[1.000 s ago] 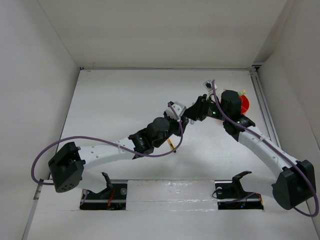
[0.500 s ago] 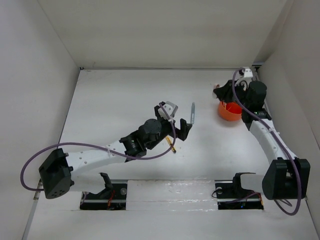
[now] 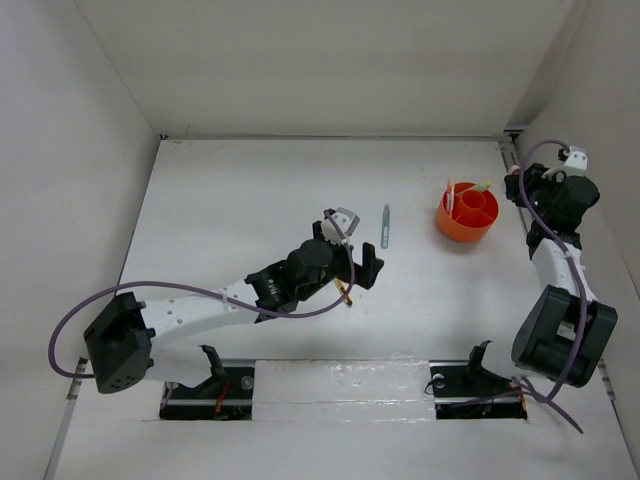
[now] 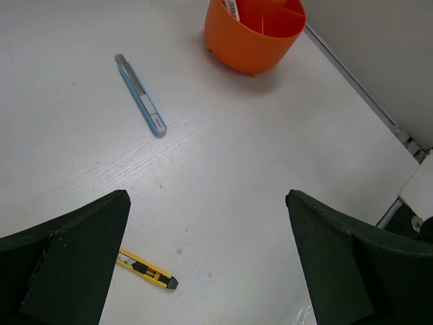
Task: Sort the stationery into containers
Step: Place the stapler in the storage box.
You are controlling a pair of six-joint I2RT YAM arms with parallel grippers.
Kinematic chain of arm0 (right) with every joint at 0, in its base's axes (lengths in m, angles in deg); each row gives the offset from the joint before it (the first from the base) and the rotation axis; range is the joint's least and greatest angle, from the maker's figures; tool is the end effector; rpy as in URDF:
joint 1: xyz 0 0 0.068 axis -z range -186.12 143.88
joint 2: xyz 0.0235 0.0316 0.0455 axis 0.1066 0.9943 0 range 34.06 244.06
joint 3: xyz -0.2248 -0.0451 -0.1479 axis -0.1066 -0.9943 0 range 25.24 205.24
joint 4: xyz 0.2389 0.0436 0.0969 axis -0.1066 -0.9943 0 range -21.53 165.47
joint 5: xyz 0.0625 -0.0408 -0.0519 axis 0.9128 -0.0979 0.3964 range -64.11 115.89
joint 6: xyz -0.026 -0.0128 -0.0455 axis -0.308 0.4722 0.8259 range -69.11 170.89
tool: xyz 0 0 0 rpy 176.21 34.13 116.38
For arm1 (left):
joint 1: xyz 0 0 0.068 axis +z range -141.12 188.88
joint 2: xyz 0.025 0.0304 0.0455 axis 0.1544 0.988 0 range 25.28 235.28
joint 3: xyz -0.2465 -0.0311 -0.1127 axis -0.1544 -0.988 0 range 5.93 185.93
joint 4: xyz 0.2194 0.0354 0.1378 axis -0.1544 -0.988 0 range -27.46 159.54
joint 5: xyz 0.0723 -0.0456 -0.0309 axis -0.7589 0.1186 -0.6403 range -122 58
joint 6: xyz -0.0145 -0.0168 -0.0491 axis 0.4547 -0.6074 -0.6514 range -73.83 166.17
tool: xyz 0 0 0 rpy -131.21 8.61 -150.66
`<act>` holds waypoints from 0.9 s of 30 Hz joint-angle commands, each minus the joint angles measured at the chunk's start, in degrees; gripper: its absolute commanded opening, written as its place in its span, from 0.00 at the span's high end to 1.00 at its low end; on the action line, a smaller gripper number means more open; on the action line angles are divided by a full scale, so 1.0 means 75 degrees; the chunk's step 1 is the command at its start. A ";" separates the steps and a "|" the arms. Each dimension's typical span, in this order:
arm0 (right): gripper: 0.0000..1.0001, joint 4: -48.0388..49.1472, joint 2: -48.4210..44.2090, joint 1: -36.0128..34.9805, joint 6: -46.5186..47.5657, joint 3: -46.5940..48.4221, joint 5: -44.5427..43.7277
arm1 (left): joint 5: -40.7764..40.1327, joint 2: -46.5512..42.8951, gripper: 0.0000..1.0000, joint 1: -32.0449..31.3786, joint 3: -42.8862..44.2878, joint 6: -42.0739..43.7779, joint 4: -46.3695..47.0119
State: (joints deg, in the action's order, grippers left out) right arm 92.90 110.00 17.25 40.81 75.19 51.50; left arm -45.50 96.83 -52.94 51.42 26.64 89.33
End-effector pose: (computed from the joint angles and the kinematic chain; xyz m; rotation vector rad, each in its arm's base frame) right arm 0.2882 -0.1077 0.3004 0.1686 1.7016 0.2117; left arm 0.1448 -0.2525 0.2984 0.4565 1.6928 -0.8619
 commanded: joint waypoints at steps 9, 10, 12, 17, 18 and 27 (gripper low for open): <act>1.00 0.1835 0.1276 0.0375 -0.0552 -0.0086 0.0969 | 0.0487 0.0023 0.00 -0.0030 0.0075 0.0014 0.0256; 1.00 0.1929 0.1358 0.0375 -0.0553 -0.0086 0.0969 | 0.0417 0.0023 0.00 -0.0030 0.0075 0.0014 0.0256; 1.00 0.2034 0.1453 0.0446 -0.0717 -0.0086 0.0899 | 0.0417 -0.0048 0.00 -0.0030 0.0005 0.0014 0.0337; 1.00 0.2281 0.1733 0.0446 -0.0869 -0.0110 0.0828 | 0.0499 -0.0118 0.00 -0.0030 -0.0066 0.0084 0.0489; 1.00 0.2281 0.1734 0.0446 -0.0870 -0.0110 0.0921 | 0.0580 -0.0118 0.00 -0.0030 -0.0066 0.0084 0.0490; 1.00 0.2375 0.2038 0.0446 -0.1022 -0.0180 0.0852 | 0.0581 -0.0118 0.00 -0.0030 -0.0136 0.0084 0.0490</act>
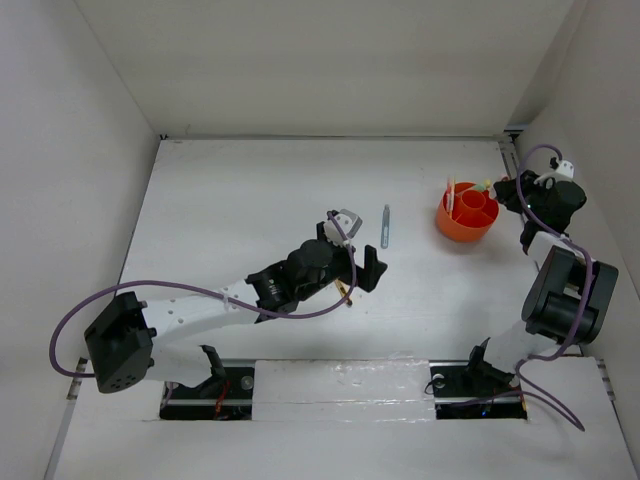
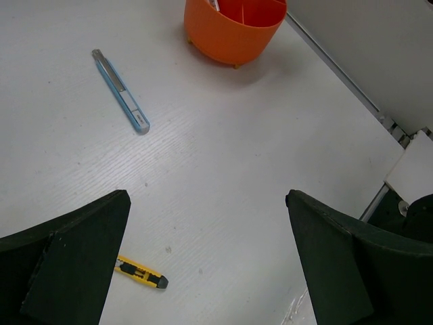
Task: Sort the stationery into containers
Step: Place the stapler in the storage box.
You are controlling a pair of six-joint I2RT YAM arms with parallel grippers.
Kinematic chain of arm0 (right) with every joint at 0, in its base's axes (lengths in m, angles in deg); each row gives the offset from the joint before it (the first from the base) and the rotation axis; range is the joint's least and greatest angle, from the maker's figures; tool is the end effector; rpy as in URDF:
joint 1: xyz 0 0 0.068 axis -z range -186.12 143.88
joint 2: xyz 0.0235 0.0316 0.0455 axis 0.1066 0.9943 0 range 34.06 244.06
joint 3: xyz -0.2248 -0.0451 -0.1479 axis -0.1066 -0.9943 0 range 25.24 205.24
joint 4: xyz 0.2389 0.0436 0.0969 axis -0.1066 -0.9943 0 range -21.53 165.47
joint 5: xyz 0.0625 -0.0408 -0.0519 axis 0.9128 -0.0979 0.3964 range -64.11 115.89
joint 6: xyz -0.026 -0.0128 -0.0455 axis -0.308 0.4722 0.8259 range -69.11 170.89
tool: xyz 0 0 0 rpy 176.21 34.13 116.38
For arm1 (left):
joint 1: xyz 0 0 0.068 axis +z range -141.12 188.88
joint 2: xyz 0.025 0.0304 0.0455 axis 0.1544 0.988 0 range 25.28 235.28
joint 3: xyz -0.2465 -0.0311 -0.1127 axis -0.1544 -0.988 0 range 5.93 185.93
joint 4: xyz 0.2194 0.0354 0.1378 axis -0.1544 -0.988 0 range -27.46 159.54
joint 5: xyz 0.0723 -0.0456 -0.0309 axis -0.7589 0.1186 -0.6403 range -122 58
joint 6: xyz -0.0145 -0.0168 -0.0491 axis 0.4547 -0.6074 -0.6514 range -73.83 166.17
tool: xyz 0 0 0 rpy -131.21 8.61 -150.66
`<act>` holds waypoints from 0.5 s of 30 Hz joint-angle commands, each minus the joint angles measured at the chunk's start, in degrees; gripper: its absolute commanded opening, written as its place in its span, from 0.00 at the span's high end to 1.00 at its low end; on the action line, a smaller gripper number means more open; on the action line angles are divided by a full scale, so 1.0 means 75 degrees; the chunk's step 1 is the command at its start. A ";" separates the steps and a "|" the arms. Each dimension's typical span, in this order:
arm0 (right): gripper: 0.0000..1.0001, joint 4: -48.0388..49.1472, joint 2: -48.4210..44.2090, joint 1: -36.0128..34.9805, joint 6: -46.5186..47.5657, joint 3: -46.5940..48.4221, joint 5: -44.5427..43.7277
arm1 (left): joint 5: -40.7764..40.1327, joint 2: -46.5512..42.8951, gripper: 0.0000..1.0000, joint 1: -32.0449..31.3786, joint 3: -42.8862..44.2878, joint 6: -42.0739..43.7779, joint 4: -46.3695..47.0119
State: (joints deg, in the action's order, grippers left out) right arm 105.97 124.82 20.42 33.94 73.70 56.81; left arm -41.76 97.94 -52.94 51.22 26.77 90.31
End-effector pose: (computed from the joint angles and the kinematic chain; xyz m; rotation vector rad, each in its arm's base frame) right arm 0.3190 -0.1388 0.2356 0.2779 1.7386 0.3567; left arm 0.1447 -0.2570 0.2937 0.5134 1.6940 -0.9093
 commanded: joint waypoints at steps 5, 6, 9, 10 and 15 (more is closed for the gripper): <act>1.00 0.0632 0.0203 0.0023 -0.0282 0.0018 0.0143 | 0.0013 -0.0337 0.00 -0.0030 -0.0110 0.0067 0.0359; 1.00 0.0563 0.0203 0.0023 -0.0283 0.0018 0.0143 | 0.0012 -0.0337 0.00 -0.0030 -0.0110 0.0067 0.0359; 0.99 0.0468 0.0274 0.0023 -0.0283 0.0018 0.0143 | -0.0070 -0.0337 0.00 -0.0030 -0.0110 0.0067 0.0289; 0.98 0.0468 0.0274 0.0023 -0.0283 0.0018 0.0143 | -0.0070 -0.0337 0.00 -0.0030 -0.0110 0.0067 0.0289; 0.93 0.0468 0.0344 0.0023 -0.0283 0.0018 0.0143 | -0.0070 -0.0337 0.00 -0.0030 -0.0110 0.0067 0.0289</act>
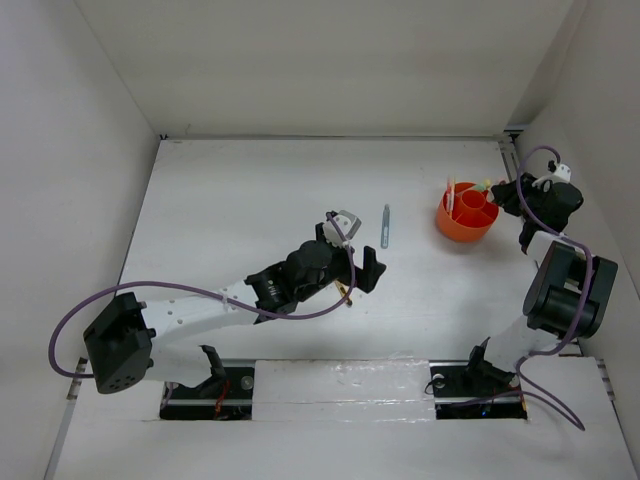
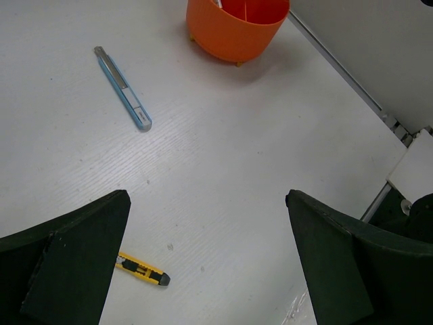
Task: Sort the stationery into containers
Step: Place the stapler in the storage box.
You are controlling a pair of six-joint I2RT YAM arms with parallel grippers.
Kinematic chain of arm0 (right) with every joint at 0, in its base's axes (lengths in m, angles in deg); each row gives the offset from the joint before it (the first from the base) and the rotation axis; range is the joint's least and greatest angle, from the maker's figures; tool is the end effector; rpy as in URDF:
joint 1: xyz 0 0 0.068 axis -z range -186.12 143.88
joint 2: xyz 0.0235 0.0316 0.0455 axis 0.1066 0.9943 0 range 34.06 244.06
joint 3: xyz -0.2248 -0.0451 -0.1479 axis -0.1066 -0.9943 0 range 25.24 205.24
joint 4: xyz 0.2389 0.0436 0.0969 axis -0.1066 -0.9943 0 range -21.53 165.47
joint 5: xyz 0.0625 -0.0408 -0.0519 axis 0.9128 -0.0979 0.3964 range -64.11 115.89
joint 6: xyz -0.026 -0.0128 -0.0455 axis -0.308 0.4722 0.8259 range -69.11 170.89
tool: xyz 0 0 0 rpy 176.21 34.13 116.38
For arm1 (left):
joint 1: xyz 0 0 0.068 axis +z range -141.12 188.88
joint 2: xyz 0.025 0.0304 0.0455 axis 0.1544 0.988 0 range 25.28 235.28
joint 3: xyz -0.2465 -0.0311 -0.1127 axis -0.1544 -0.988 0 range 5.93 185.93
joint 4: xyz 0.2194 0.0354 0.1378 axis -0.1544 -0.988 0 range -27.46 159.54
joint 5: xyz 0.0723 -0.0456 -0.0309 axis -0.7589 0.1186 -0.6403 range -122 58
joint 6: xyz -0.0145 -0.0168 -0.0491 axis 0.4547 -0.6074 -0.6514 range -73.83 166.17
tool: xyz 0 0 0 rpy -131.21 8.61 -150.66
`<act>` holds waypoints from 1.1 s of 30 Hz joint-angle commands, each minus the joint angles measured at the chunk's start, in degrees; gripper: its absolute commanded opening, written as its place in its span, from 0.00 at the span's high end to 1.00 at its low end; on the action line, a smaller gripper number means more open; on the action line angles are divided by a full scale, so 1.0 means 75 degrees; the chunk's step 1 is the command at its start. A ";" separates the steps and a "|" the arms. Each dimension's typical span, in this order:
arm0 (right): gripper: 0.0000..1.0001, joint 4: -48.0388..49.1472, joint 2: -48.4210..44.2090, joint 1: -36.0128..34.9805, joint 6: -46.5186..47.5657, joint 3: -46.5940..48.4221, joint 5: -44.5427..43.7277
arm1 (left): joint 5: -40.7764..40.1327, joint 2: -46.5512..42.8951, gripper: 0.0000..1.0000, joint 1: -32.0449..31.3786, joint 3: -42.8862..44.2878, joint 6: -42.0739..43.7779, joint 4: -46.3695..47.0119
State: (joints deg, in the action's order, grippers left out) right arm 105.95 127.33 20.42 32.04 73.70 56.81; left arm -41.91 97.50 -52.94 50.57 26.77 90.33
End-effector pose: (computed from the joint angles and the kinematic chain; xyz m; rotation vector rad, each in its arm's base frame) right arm 0.3235 -0.1410 0.2211 0.3307 1.7714 0.3944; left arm 0.1437 -0.2551 0.2918 0.5127 1.6971 -0.9054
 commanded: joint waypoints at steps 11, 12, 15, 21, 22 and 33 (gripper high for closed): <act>0.75 0.0401 0.0009 -0.0058 0.0040 -0.0123 0.0074 | -0.0119 -0.0349 0.00 -0.0030 -0.0023 0.0067 0.0286; 0.72 0.0401 -0.0061 -0.0059 0.0041 -0.0123 0.0073 | -0.0120 -0.0349 0.00 -0.0030 -0.0023 0.0067 0.0286; 0.60 0.0542 -0.0167 -0.0059 0.0041 -0.0287 0.0039 | -0.0190 -0.0349 0.00 -0.0030 -0.0023 0.0136 0.0286; 0.54 0.0471 -0.0343 -0.0141 0.0041 -0.0287 0.0038 | -0.0190 -0.0349 0.00 -0.0030 -0.0093 0.0137 0.0286; 0.53 0.0471 -0.0343 -0.0141 0.0041 -0.0287 0.0038 | -0.0190 -0.0349 0.00 -0.0030 -0.0093 0.0137 0.0286; 0.28 0.0273 -0.1701 -0.0141 -0.0193 -0.0451 -0.0230 | -0.0891 -0.0045 0.00 0.0356 0.0327 -0.0471 -0.0543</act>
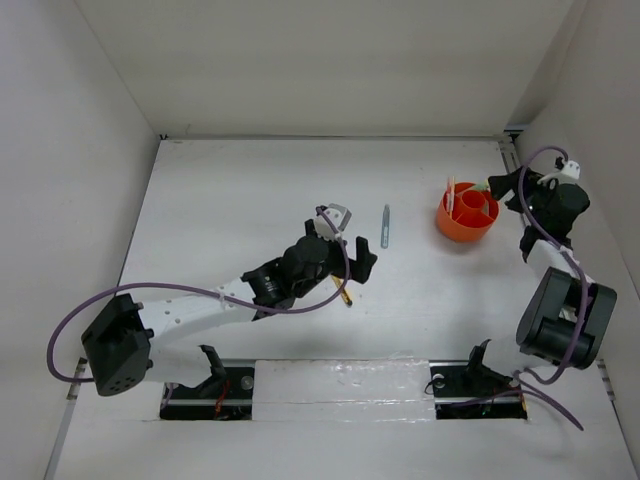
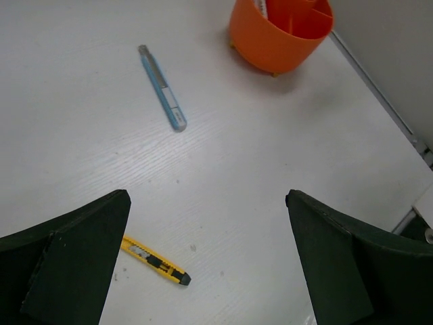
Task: Sort the stationery into containers
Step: Place the stapler in the storage box, then pick up the stationery from the center of the board.
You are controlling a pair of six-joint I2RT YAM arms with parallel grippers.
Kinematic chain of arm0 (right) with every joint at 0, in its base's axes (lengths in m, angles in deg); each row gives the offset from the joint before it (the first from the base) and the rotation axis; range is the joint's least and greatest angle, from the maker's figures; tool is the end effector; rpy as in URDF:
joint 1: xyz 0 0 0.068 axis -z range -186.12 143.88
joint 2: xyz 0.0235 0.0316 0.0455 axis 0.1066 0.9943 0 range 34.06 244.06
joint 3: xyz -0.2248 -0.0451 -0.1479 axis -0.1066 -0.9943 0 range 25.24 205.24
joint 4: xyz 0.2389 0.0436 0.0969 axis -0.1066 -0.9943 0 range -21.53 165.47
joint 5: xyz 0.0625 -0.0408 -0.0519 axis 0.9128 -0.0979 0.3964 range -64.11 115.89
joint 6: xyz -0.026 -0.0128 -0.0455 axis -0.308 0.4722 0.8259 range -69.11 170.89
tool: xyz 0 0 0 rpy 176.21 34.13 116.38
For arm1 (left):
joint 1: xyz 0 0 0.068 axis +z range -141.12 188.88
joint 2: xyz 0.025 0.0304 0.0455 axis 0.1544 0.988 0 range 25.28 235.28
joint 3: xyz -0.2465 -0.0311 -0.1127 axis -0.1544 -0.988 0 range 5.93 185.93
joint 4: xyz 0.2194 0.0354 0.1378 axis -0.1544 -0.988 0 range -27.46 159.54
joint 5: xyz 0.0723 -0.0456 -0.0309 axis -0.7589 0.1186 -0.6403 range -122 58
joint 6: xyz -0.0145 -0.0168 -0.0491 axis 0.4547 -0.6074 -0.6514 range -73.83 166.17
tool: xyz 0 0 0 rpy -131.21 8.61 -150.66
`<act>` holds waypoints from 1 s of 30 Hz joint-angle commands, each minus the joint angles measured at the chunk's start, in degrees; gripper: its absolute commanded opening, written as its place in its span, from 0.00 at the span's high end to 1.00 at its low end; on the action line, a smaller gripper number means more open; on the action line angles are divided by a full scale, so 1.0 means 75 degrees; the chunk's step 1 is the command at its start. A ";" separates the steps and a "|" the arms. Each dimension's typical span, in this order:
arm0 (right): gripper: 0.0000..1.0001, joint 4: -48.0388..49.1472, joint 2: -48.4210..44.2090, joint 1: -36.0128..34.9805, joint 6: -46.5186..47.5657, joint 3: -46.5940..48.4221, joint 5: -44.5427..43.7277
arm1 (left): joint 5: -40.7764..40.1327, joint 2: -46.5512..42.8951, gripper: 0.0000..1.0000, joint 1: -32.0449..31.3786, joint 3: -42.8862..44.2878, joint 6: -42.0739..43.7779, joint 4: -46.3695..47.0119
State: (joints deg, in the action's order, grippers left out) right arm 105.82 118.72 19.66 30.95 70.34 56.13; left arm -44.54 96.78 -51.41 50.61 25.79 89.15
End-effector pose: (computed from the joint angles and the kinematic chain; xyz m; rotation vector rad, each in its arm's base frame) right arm 0.3013 -0.1255 0.2498 0.2969 1.6985 0.3806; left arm 0.1505 -0.2479 0.2933 0.4410 1.7145 -0.8578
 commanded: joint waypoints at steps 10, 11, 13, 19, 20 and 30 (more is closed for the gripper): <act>0.00 -0.4313 -0.2229 -0.3461 0.1100 0.1766 -0.4673 | -0.1763 0.0661 0.00 0.1544 0.1589 -0.3010 -0.4147; 0.00 -0.4525 -0.2230 -0.4250 0.1193 0.1884 -0.4850 | -0.1762 0.0661 0.00 0.1767 0.1658 -0.3257 -0.4441; 0.00 -0.4981 -0.2312 -0.4748 0.1055 0.2036 -0.5086 | -0.1855 0.0661 0.00 0.2214 0.1659 -0.3714 -0.4957; 0.00 -0.5054 -0.2394 -0.6142 0.0749 0.1722 -0.3998 | -0.1762 0.0848 0.00 0.3116 0.1354 -0.5110 -0.6084; 0.00 -0.4961 -0.2394 -0.6353 0.0749 0.1721 -0.3997 | -0.1681 0.1058 0.00 0.3117 0.1354 -0.5238 -0.6189; 0.00 -0.4961 -0.2652 -0.7726 0.1054 0.1498 -0.3704 | -0.1258 0.2464 0.00 0.3117 0.1542 -0.7264 -0.7068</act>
State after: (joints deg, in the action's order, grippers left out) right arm 68.03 100.80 -37.41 37.68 81.90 27.54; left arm -54.20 114.20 -28.00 61.15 -20.46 40.41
